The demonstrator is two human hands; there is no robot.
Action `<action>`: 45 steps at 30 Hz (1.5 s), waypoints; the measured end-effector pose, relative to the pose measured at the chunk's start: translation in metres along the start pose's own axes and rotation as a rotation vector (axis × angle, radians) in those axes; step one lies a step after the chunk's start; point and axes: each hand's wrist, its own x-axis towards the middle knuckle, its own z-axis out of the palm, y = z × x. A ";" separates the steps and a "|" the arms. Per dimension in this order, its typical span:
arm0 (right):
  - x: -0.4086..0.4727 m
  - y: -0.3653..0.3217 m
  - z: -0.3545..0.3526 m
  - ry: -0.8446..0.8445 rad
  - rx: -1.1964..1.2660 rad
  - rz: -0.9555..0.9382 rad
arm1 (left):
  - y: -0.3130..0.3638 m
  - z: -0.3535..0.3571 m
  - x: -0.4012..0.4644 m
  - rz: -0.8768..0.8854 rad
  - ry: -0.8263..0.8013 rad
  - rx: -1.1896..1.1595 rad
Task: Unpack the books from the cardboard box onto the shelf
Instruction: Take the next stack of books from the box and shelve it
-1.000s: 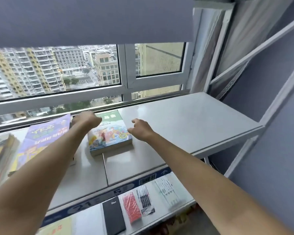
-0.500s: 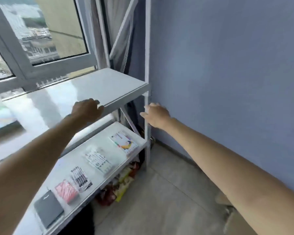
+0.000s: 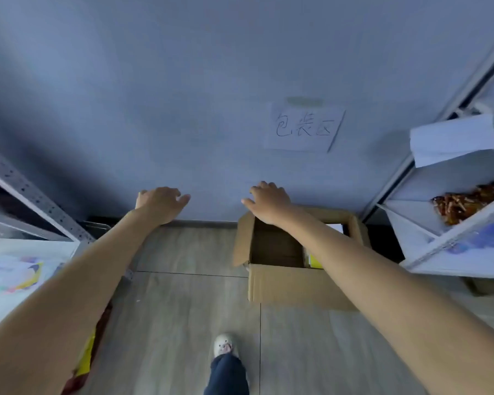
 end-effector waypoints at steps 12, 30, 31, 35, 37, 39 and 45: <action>0.012 0.274 0.118 -0.253 0.261 0.586 | 0.278 0.130 0.172 0.359 -0.236 -0.129; 0.088 0.474 0.389 -0.370 0.693 0.963 | 0.463 0.408 0.317 -0.040 -0.783 -0.548; 0.091 0.479 0.400 -0.352 0.740 0.983 | 0.471 0.419 0.321 -0.103 -0.783 -0.611; 0.104 0.501 0.434 -0.206 0.952 1.148 | 0.501 0.446 0.338 -0.342 -0.722 -0.921; 0.106 0.507 0.442 -0.167 0.992 1.195 | 0.510 0.453 0.339 -0.442 -0.652 -0.991; 0.105 0.512 0.446 -0.153 1.052 1.209 | 0.516 0.457 0.335 -0.503 -0.595 -0.986; 0.099 0.510 0.440 -0.143 1.151 1.238 | 0.515 0.459 0.323 -0.541 -0.513 -1.026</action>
